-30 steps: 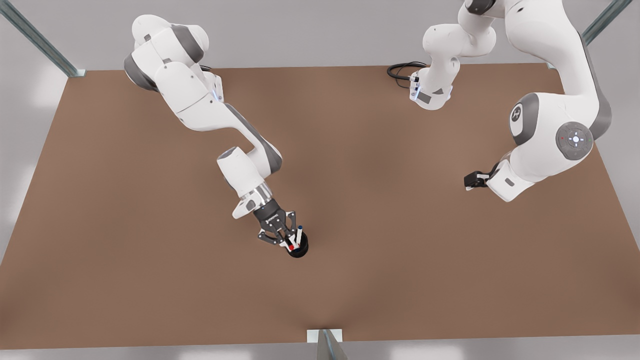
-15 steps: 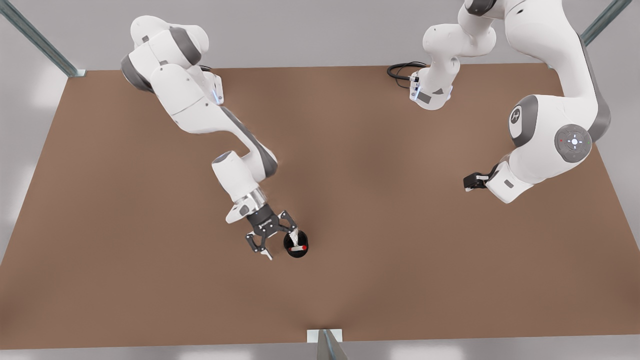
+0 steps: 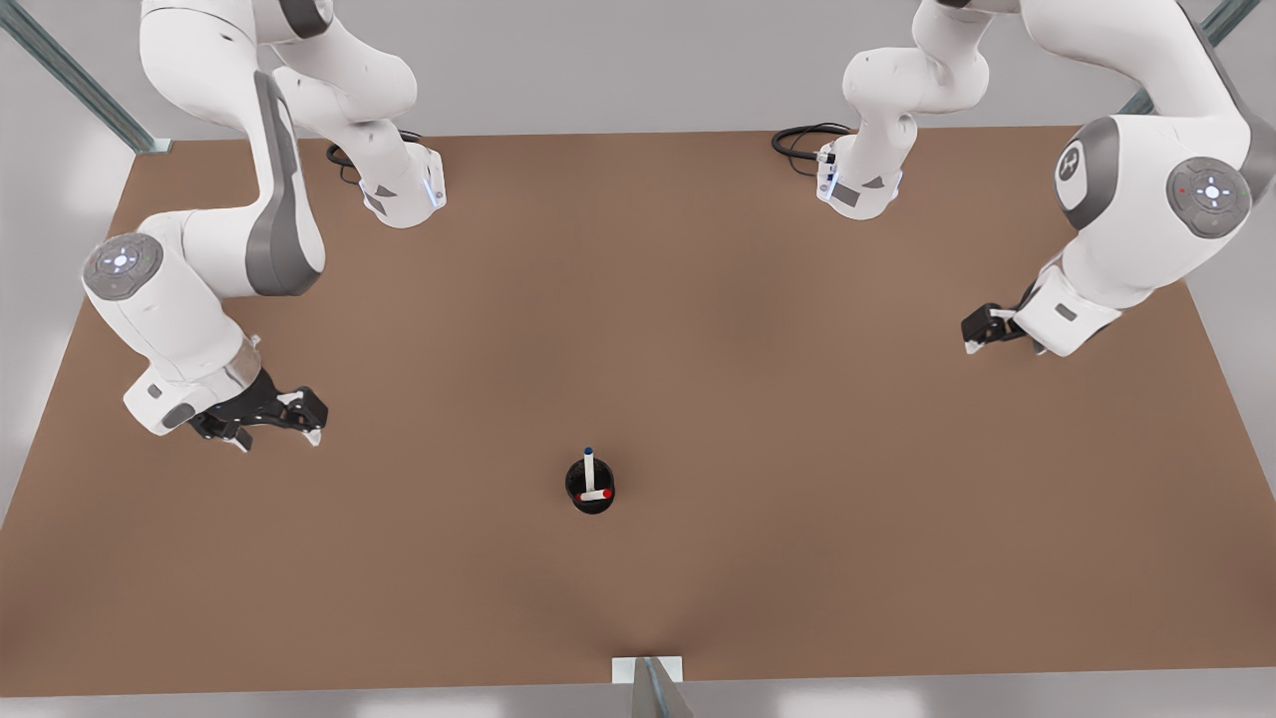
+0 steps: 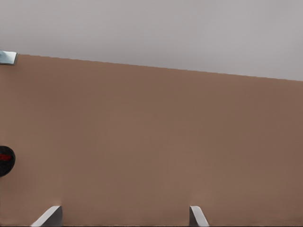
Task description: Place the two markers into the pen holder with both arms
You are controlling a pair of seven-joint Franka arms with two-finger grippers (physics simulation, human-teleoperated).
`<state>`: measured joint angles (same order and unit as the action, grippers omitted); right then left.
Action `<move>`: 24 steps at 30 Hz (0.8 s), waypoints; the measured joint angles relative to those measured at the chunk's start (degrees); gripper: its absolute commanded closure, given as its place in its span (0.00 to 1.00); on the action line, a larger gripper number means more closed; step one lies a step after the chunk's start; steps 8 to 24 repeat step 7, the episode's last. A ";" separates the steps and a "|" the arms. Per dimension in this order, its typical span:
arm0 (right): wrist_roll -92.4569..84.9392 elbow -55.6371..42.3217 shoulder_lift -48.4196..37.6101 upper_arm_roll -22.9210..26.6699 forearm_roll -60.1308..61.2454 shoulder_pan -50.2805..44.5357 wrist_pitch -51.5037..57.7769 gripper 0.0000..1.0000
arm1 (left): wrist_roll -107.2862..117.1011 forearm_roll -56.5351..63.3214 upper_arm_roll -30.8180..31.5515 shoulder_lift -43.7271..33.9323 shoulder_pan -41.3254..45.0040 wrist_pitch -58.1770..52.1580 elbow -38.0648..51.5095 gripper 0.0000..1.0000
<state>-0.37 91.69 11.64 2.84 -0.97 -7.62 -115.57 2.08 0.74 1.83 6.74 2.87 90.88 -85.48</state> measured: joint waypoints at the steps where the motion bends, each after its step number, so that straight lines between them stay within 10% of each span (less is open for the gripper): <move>1: -0.12 -0.09 0.55 -0.05 0.07 -0.08 1.15 0.00 | -0.07 0.07 0.01 0.08 0.11 -0.25 0.05 0.00; 24: -0.67 1.44 1.42 -0.81 0.93 -0.45 3.67 0.00 | -0.44 0.24 0.08 1.26 0.22 -1.11 0.14 0.00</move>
